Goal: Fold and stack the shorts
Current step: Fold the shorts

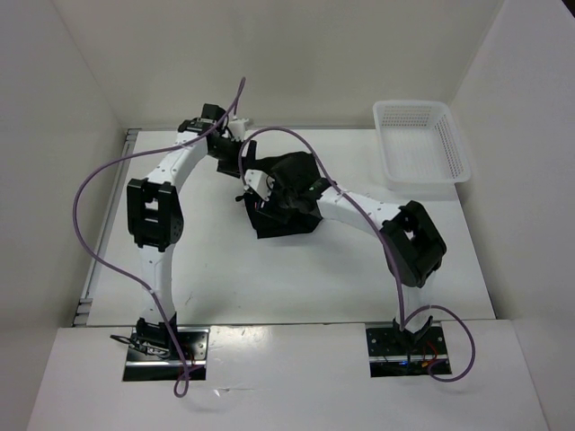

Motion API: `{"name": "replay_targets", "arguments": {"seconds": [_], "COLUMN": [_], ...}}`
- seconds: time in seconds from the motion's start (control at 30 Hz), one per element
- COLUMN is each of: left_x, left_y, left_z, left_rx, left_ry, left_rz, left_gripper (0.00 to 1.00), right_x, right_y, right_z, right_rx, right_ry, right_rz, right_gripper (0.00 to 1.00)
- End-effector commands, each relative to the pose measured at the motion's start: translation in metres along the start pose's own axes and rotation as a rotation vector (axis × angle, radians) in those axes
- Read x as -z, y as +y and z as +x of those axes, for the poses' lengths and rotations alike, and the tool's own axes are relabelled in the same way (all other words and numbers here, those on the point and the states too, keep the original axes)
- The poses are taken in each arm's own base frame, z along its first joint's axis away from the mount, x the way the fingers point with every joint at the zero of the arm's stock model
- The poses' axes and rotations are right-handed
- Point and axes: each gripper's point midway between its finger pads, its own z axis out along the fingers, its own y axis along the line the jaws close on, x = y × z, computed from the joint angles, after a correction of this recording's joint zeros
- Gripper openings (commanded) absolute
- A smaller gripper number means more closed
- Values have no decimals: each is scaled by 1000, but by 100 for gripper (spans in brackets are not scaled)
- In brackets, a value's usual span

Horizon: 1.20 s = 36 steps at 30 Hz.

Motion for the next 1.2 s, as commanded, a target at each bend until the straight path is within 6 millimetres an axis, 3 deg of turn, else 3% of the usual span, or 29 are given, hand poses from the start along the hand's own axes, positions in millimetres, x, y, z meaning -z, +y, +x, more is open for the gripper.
{"name": "replay_targets", "arguments": {"seconds": [0.0,0.17,0.23,0.33,0.47,0.5,0.6,0.77,0.87,1.17], "left_x": [-12,-32,-44,-52,-62,-63,-74,-79,-77,-33], "left_y": [-27,-21,-20,-20,-15,-13,-5,3,3,-23], "left_z": [17,20,18,20,19,19,26,20,13,-39], "left_rx": [-31,-21,-29,-34,-48,-49,-37,-49,-58,-135], "left_ry": [62,76,78,91,89,90,113,96,79,-71], "left_rz": [73,99,104,97,68,55,47,13,3,13], "left_gripper": [82,88,89,88,67,57,49,11,0,0], "right_x": [-10,-25,-28,-37,-40,-40,-41,-38,-37,-4], "right_y": [-2,7,2,-7,-15,-15,-16,-22,-18,-25], "right_z": [-29,-18,-23,-13,2,2,6,13,19,1], "right_rx": [44,21,1,-11,-32,-32,-33,-34,-35,-44], "right_ry": [-91,-70,-85,-53,-9,-9,-1,21,31,0], "right_rz": [10,-20,1,62,109,109,122,172,165,186], "right_gripper": [67,67,67,63,57,57,52,31,19,6]}}
